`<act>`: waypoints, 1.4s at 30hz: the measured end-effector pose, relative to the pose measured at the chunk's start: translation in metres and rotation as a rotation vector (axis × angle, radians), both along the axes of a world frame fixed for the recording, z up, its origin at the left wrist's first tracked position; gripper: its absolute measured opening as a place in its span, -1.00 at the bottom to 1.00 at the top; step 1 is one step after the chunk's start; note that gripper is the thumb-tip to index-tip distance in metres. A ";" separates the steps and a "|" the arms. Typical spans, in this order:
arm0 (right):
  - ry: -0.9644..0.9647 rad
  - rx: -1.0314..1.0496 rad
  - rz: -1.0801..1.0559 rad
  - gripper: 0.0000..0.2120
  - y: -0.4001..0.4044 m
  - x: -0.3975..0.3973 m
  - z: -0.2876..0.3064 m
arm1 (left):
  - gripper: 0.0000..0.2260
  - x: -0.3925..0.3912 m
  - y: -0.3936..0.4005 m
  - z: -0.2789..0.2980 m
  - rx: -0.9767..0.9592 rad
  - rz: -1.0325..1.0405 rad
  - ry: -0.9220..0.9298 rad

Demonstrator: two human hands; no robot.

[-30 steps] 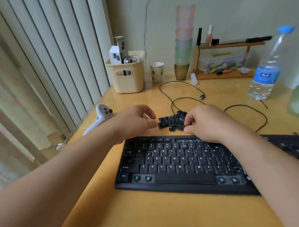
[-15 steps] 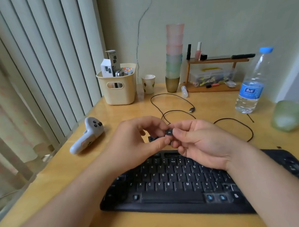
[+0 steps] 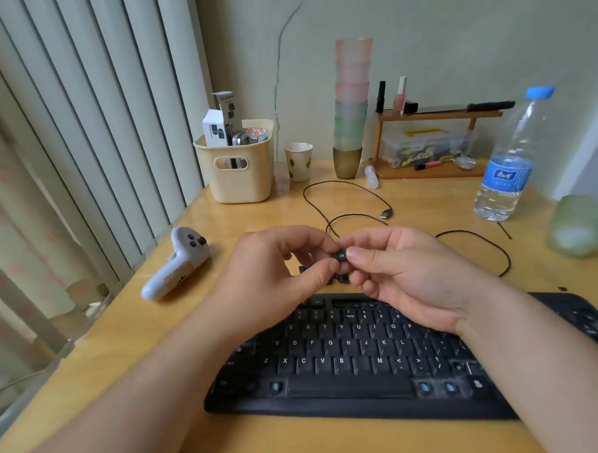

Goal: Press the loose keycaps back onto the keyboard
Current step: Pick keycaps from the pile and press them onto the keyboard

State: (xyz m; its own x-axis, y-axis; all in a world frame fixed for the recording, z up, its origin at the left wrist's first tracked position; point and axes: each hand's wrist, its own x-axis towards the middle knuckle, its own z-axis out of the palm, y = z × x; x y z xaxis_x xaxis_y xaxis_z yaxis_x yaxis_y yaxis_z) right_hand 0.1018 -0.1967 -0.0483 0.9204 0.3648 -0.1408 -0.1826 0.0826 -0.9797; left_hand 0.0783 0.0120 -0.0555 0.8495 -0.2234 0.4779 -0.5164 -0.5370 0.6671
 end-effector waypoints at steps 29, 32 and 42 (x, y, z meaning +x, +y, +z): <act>-0.443 -1.072 0.046 -0.93 -0.079 0.016 0.021 | -0.88 0.029 0.032 -0.010 0.424 0.026 0.330; -0.439 -1.074 -0.024 -0.88 -0.097 0.019 0.025 | -0.90 0.030 0.033 -0.013 0.416 0.017 0.310; -0.457 -1.105 0.117 -0.94 -0.091 0.021 0.038 | -0.92 0.027 0.029 -0.013 0.461 -0.001 0.262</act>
State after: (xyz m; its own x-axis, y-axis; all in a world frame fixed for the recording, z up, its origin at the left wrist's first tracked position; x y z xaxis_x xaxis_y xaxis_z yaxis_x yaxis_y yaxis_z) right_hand 0.1231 -0.2879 -0.0105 0.9360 0.3378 -0.0992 0.2504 -0.8368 -0.4868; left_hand 0.1049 0.0405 -0.0683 0.9269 -0.3614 0.1014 -0.3649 -0.8044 0.4688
